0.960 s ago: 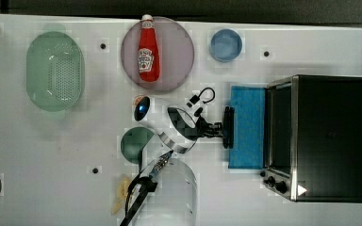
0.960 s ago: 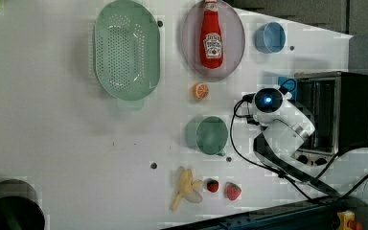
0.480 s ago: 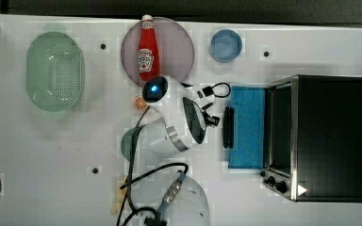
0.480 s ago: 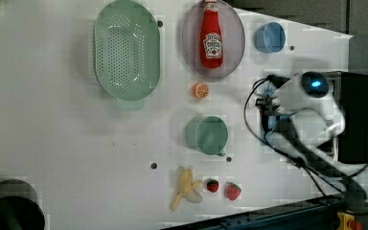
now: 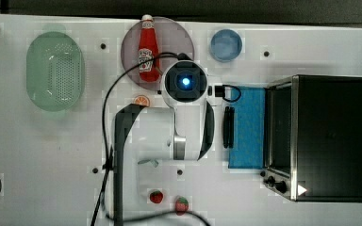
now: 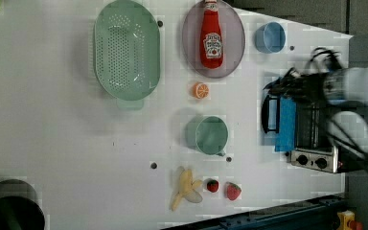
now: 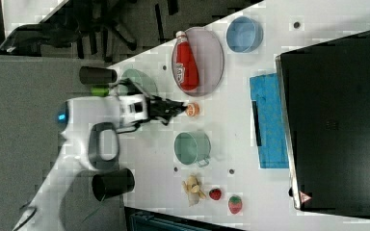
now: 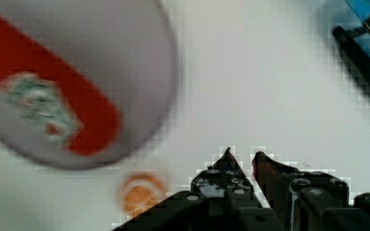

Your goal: Flap open oven.

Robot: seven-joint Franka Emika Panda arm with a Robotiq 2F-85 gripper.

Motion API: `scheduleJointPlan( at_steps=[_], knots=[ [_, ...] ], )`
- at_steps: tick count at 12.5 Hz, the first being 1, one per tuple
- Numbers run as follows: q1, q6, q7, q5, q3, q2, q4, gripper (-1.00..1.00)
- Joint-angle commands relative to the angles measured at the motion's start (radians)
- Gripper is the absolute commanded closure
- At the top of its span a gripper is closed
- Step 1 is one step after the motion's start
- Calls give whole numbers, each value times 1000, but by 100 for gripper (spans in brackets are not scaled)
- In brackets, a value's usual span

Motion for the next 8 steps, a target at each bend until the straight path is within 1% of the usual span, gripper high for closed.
scheduleJointPlan(
  at_steps=[1, 5, 8],
  knots=[
    [-21, -98, 80, 40, -16, -93, 68, 65],
    [-23, -410, 145, 29, -20, -205, 202, 65],
    [-23, -619, 201, -50, -18, -242, 298, 65]
  ],
)
